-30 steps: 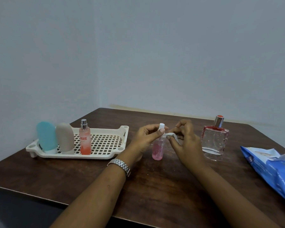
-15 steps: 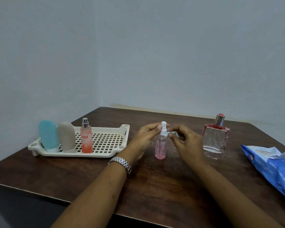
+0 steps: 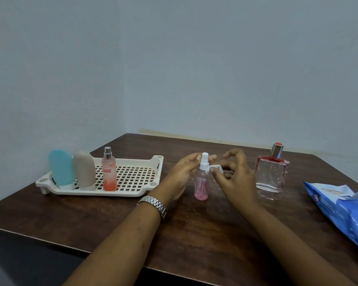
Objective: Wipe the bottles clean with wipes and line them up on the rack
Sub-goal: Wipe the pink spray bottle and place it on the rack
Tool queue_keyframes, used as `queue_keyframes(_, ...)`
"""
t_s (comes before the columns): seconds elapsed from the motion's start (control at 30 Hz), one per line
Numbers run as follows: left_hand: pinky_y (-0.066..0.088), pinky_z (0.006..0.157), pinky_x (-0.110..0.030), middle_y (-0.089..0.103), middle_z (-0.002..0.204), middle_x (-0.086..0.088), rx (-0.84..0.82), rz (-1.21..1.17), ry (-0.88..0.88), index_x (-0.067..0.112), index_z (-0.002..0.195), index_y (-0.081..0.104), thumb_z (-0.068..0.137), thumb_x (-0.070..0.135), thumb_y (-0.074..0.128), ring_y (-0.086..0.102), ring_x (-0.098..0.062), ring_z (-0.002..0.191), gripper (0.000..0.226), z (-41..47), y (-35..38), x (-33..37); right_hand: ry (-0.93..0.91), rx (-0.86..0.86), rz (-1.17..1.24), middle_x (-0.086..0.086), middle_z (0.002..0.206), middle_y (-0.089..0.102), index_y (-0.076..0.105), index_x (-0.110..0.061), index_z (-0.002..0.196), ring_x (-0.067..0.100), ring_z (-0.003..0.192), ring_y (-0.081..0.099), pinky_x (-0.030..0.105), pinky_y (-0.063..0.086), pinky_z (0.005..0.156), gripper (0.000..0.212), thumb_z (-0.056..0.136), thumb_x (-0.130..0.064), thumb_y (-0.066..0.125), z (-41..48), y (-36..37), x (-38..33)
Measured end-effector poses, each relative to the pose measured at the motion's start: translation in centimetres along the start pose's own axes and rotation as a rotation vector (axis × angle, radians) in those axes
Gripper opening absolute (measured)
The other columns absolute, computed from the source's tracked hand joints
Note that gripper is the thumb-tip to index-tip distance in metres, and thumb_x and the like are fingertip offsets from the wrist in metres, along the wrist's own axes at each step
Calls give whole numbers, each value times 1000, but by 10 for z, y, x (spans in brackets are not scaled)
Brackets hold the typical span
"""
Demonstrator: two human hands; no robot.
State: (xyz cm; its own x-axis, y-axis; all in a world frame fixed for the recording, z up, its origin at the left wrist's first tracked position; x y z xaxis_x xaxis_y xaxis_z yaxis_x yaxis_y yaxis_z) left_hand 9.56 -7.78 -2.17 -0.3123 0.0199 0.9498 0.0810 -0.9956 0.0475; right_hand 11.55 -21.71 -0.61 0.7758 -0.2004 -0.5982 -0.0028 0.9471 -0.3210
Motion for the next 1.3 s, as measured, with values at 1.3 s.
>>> queue_keyframes(1.3, 44, 70, -2, 69, 102, 9, 75, 66, 69, 12, 112, 66, 95, 14, 55, 63, 10, 91, 21, -1, -10, 4, -5, -13, 132, 0, 88, 54, 32, -18, 102, 9, 73, 64, 14, 46, 57, 44, 81, 0, 67, 5, 4, -4)
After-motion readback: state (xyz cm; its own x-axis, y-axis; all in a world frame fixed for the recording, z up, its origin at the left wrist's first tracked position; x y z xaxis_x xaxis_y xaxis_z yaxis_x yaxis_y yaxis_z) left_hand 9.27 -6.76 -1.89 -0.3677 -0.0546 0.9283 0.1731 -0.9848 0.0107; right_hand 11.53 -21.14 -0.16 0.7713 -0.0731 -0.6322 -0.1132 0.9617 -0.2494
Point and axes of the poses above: each hand's wrist, its own z-axis towards the middle knuckle, its own y-axis out of the palm, x = y × z, the point moved 5 cm from there along z, towards the middle knuckle
